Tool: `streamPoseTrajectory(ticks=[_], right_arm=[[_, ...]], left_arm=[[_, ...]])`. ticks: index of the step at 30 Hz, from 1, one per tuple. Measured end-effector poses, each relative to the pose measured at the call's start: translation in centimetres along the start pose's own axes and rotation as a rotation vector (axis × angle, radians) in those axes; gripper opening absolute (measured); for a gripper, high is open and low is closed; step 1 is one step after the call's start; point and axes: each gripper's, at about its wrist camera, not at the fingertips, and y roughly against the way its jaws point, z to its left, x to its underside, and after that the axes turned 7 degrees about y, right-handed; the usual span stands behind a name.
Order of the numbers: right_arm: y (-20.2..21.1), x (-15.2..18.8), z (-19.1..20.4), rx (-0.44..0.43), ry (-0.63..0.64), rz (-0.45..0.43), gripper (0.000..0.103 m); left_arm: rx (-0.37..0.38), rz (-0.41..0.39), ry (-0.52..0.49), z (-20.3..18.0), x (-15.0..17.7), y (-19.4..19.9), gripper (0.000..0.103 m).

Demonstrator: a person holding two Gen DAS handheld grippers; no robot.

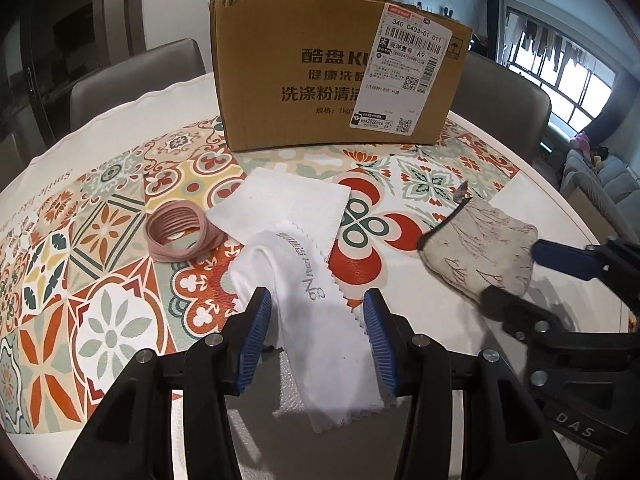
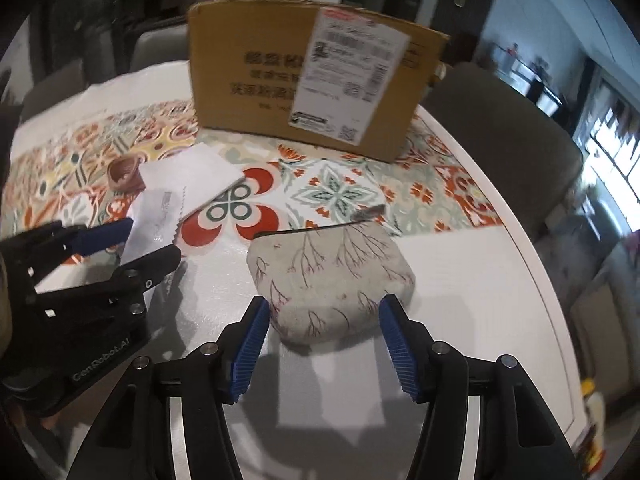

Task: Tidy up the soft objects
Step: 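Grasp the white cloth with the left tool while the right tool grasps the grey floral pouch, then lift and carry the white cloth and grey pouch over the box with both tools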

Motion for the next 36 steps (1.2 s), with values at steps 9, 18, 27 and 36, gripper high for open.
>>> streamPoseTrajectory(ticks=[9,18,27,36], right_arm=[[-1.9,-0.2,0.3,-0.082,0.02,0.026,0.057],[-1.7,0.1,-1.0,-0.154,-0.068,0.003,0.028],[0.6,0.2,-1.9,-0.197,-0.131,-0.07,0.025],[3.4,-0.1,-2.7,-0.202,-0.158,-0.143,0.025]], left_arm=[[-0.016,0.002,-0.003,0.1,0.0,-0.1,0.032],[0.007,-0.004,-0.012,-0.5,0.5,0.6,0.008],[0.022,-0.077,-0.006,-1.2,0.2,4.0,0.007],[0.008,-0.118,0.006,-1.9,-0.6,7.0,0.007]])
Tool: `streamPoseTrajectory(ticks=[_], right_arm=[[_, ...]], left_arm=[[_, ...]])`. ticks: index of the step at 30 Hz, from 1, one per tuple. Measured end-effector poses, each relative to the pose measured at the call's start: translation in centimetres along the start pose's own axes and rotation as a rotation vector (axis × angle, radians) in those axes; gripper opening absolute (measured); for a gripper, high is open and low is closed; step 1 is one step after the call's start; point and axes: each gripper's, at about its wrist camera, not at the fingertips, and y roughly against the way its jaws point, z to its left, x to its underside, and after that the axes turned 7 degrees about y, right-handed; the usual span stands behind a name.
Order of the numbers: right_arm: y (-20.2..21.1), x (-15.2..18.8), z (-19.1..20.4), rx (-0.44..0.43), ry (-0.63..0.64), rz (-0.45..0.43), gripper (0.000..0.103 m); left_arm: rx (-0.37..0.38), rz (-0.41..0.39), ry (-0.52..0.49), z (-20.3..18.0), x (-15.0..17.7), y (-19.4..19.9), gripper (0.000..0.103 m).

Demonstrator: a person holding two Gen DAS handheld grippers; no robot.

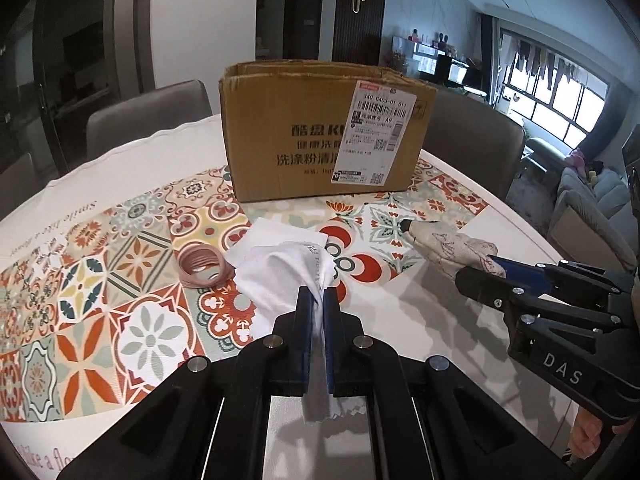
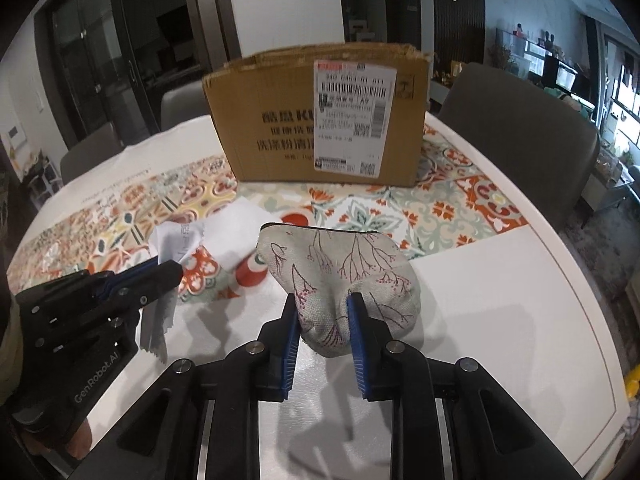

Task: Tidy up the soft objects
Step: 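Lift and carry the white cloth and grey pouch over the box with both tools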

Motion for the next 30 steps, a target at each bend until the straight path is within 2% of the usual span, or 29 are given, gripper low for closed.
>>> streamPoseTrajectory(ticks=[12,19,30], right_arm=[[4.1,-1.5,-0.2,-0.02,-0.021,-0.114,0.025],[6.1,-2.9,0.0,-0.033,-0.015,-0.177,0.025],[8.3,-5.9,-0.3,-0.039,-0.011,-0.285,0.025]], left_arm=[[-0.022,-0.104,-0.02,-1.3,-2.6,4.8,0.008],[-0.009,-0.177,-0.033,-1.8,-4.5,7.2,0.008],[-0.003,-0.268,-0.056,-2.2,-7.8,9.3,0.008]])
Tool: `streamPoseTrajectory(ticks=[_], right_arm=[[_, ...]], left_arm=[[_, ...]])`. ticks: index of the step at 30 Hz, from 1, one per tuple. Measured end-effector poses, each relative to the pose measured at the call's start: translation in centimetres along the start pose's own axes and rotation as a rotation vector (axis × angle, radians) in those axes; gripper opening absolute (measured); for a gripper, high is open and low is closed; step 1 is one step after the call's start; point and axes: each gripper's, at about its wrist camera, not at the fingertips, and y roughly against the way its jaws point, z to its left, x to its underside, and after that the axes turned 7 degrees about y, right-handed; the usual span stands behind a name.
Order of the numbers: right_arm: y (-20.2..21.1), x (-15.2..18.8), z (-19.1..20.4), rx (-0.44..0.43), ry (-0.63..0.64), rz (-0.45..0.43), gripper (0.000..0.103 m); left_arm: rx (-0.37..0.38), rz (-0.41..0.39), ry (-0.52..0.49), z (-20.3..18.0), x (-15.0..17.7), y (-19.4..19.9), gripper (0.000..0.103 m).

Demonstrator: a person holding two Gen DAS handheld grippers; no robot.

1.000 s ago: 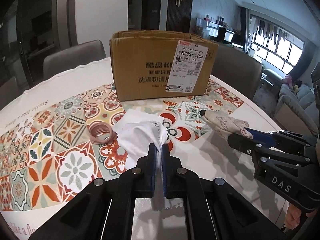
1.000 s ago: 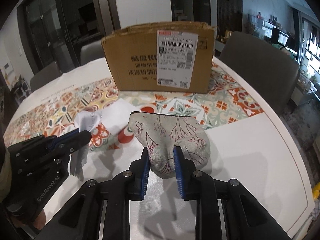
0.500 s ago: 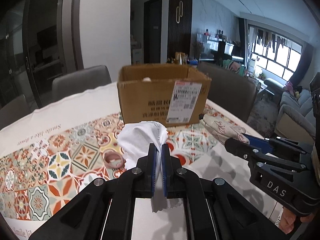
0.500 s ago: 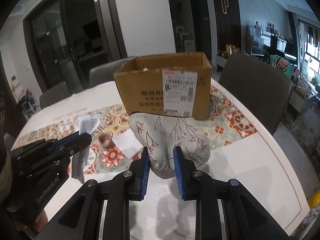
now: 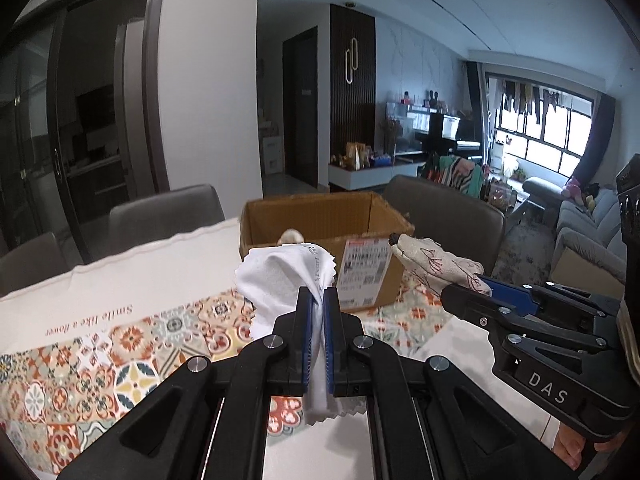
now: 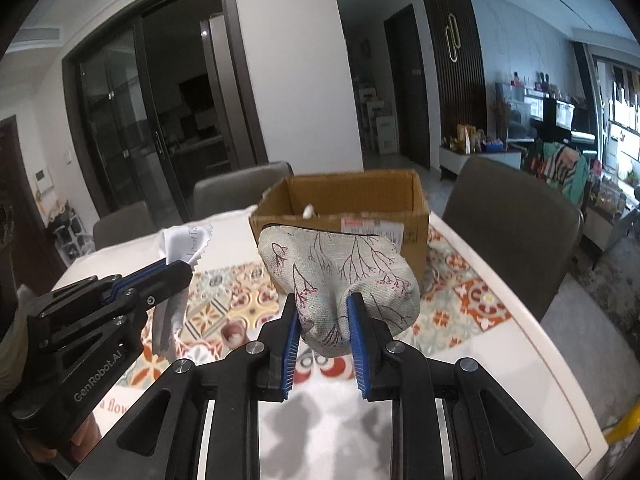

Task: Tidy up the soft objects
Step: 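Lift and carry the white cloth and grey pouch over the box with both tools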

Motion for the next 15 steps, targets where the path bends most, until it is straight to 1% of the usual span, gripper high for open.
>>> streamPoseTrajectory(ticks=[8,15], right_arm=[[0.6,-2.4,-0.2,0.004,0.006,-0.068,0.025],[0.0,-4.6,-0.7,-0.001,0.015,-0.114,0.025]], left_arm=[[0.012,-0.059,-0.022,-0.4,-2.5,0.0,0.008],[0.019,-0.097,-0.04,-0.4,-4.5,-1.1,0.008]])
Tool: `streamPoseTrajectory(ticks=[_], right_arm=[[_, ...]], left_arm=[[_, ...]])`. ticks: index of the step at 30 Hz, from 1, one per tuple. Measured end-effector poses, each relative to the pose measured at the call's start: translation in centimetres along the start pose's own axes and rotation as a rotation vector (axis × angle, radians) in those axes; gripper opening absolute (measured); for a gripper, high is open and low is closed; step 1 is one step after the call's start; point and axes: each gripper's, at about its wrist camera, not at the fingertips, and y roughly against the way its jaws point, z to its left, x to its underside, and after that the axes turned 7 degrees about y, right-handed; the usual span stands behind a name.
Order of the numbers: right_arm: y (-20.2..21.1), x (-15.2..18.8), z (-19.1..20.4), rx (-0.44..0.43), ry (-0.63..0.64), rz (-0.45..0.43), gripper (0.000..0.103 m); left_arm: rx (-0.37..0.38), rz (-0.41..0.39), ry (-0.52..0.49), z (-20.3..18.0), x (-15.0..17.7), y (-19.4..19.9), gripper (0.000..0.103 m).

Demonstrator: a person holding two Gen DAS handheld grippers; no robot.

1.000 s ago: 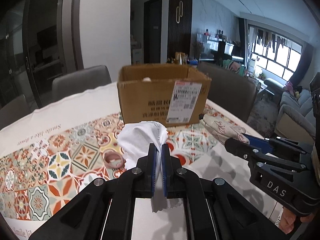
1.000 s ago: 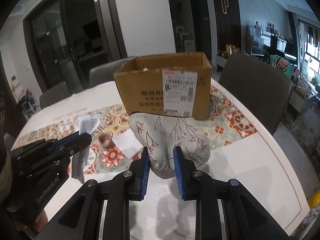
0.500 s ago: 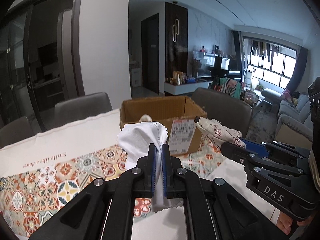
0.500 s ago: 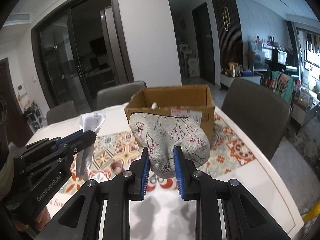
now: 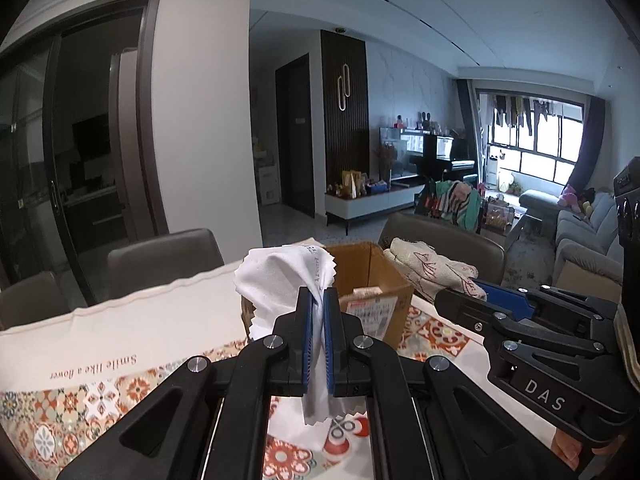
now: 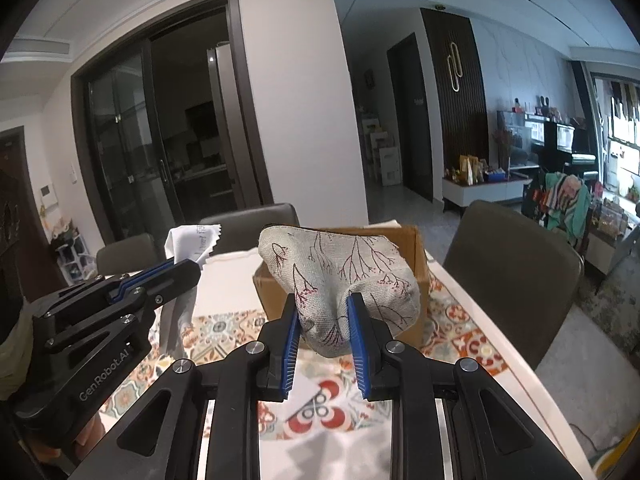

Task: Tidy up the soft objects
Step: 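Lift and carry the white cloth and grey pouch over the box with both tools, then open the right tool to drop the pouch while the left tool drops the cloth into the box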

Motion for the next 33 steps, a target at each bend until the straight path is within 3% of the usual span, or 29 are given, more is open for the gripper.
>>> streamPoseTrajectory(ticks=[19,26,33], right_arm=[[-6.7,-4.1,-2.1,0.0,0.038,-0.046,0.025],[-9.9,-4.3,-3.2,-0.001,0.044,-0.01,0.025],[-13.6,-4.1,-4.4,0.009,0.053,0.06,0.025]], left_arm=[[0.006,-0.026,-0.034,1.0,-2.7,-7.1,0.008],[0.024,0.012,-0.02,1.5,-3.0,-11.1,0.008],[0.051,0.102,-0.011,2.1,-2.8,-16.1,0.008]])
